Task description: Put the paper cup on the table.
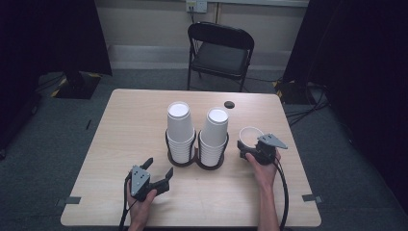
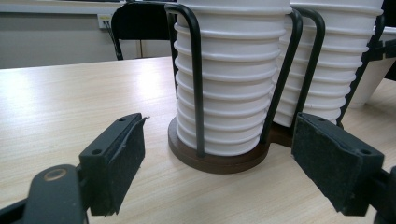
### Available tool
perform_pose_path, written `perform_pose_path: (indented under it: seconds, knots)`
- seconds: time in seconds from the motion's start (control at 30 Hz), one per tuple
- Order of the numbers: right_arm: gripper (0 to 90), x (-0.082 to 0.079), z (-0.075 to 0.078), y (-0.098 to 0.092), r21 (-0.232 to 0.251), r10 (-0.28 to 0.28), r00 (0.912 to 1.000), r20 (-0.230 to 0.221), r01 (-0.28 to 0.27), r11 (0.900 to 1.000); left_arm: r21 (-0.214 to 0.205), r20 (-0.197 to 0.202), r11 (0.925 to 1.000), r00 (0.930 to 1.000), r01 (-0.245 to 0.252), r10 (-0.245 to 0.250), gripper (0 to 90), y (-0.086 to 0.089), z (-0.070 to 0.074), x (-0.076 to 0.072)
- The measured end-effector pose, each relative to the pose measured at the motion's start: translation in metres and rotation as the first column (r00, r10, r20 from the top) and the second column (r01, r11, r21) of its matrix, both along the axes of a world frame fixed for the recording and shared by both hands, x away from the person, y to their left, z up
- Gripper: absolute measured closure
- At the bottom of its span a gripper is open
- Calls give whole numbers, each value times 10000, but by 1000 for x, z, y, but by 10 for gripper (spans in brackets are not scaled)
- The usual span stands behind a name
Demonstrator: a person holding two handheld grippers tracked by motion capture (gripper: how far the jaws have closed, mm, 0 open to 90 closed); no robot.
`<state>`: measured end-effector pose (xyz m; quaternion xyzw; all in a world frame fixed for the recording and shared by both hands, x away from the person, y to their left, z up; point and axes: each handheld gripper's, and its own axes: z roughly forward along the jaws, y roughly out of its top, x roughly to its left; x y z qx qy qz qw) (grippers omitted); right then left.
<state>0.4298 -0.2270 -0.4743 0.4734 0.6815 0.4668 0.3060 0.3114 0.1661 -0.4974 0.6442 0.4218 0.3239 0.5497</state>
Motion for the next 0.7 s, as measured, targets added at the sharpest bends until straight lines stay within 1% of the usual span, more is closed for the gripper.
perform_pose_path:
  seconds: [0.07,0.1,0.27,0.3,0.4,0.5,0.53,0.6,0.7]
  knots:
    - [117,0,0,1,-171,-52,10000,-82,50,9998,43,-13,10000,10000,7,-7,177,0,0,0]
    - [120,0,-1,1,-285,-90,9998,-156,85,9996,1,-48,10000,10000,13,-13,178,0,0,0]
    - [136,-1,-3,1,-441,-149,9979,-636,121,9990,-112,-39,9999,10000,14,-15,183,1,0,1]
    - [136,-1,-3,1,-515,-182,9965,-811,140,9986,-119,-39,9999,10000,11,-11,183,1,0,1]
    - [137,-3,-4,1,-484,-135,9947,-1024,86,9988,-26,-1,10000,10000,22,-22,185,1,0,0]
    - [137,-4,-5,1,-460,-165,9919,-1257,108,9989,-39,-41,10000,10000,90,-90,204,1,0,0]
    - [137,-5,-6,1,-382,-161,9910,-1330,111,9992,-53,-21,10000,10000,53,-53,206,1,0,0]
    - [139,-8,-7,0,-250,-169,9917,-1274,138,9996,-28,-6,10000,10000,54,-54,206,1,0,0]
    - [139,-11,-11,-3,-238,-252,9895,-1424,220,9995,-52,-46,10000,10000,36,-36,205,1,0,0]
